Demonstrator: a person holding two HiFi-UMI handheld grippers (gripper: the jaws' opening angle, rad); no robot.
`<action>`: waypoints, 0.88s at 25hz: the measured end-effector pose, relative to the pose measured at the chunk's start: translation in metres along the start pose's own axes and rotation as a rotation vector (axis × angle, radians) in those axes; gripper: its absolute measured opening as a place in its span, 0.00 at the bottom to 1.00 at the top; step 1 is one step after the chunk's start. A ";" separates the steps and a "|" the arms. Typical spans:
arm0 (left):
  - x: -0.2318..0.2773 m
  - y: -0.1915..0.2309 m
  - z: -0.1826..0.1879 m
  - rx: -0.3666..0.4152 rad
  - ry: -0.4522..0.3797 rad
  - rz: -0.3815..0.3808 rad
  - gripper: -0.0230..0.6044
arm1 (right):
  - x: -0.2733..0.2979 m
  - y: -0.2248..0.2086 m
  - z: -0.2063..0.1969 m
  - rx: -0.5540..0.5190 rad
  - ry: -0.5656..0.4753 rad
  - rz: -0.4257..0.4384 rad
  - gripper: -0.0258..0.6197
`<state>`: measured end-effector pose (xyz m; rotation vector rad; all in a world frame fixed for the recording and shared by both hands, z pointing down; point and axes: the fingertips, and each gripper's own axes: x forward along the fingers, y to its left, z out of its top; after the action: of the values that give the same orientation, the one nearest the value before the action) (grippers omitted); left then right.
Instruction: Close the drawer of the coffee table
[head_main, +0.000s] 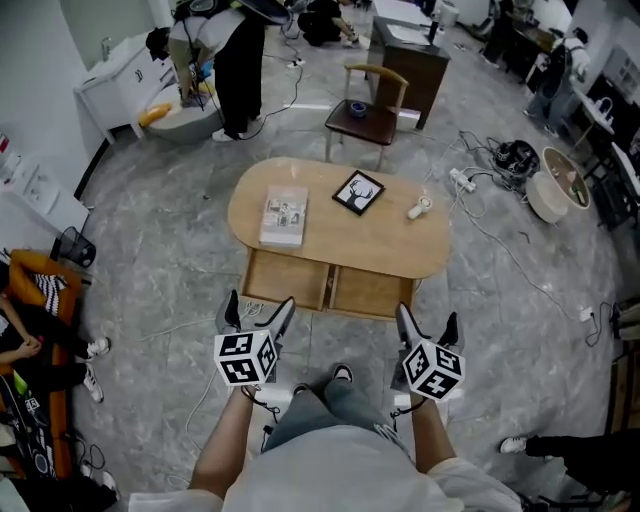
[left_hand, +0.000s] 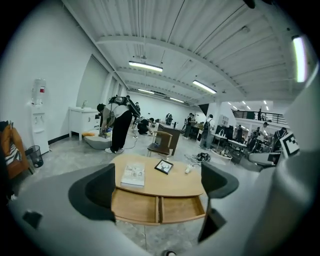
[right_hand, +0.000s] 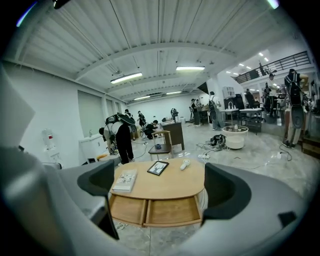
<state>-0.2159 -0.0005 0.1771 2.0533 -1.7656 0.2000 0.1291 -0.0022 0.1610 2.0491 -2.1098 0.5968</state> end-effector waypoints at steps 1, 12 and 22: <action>0.009 -0.006 0.001 0.000 0.007 -0.014 0.88 | 0.006 -0.003 0.002 0.004 0.002 -0.006 0.92; 0.083 -0.035 -0.004 0.048 0.084 -0.089 0.88 | 0.057 -0.022 0.007 0.008 0.010 -0.055 0.92; 0.136 -0.021 -0.088 0.084 0.251 -0.068 0.88 | 0.115 -0.052 -0.082 0.029 0.138 -0.082 0.92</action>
<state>-0.1561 -0.0861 0.3029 2.0409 -1.5570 0.4965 0.1592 -0.0776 0.2877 2.0343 -1.9424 0.7385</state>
